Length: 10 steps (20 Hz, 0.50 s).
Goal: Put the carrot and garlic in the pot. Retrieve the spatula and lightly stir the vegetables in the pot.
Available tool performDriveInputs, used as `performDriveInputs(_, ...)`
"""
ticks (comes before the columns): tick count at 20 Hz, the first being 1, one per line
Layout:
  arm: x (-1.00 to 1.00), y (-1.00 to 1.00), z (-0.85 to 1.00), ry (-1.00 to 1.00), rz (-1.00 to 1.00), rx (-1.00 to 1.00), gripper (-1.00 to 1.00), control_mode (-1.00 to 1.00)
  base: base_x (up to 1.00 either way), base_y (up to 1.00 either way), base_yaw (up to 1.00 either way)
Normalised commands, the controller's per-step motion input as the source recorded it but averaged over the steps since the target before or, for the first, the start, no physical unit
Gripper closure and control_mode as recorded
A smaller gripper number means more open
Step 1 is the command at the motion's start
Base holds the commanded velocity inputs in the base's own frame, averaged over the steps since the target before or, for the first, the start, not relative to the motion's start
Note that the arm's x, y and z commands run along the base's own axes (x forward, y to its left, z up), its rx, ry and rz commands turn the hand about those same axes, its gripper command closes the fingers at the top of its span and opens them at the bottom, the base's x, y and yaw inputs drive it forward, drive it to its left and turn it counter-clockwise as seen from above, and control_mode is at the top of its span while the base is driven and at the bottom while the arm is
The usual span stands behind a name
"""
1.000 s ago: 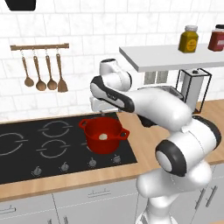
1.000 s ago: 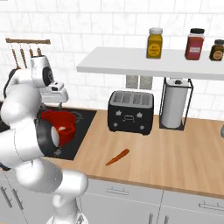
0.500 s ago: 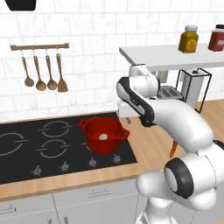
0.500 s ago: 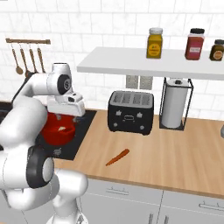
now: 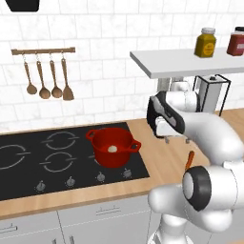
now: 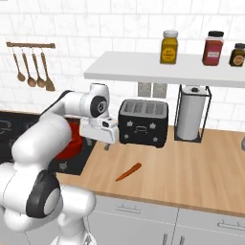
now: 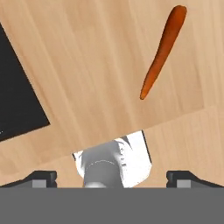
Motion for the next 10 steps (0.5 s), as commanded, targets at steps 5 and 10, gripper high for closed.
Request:
performDriveInputs(5,0.19,-0.97,-0.36,0.11,-0.14,0.0,-1.0,-1.0,0.0,0.0,0.0)
performDriveInputs(10,0.29,-0.67,-0.49,0.07,-0.12,0.0,-1.0,-1.0,0.0,0.0,0.0)
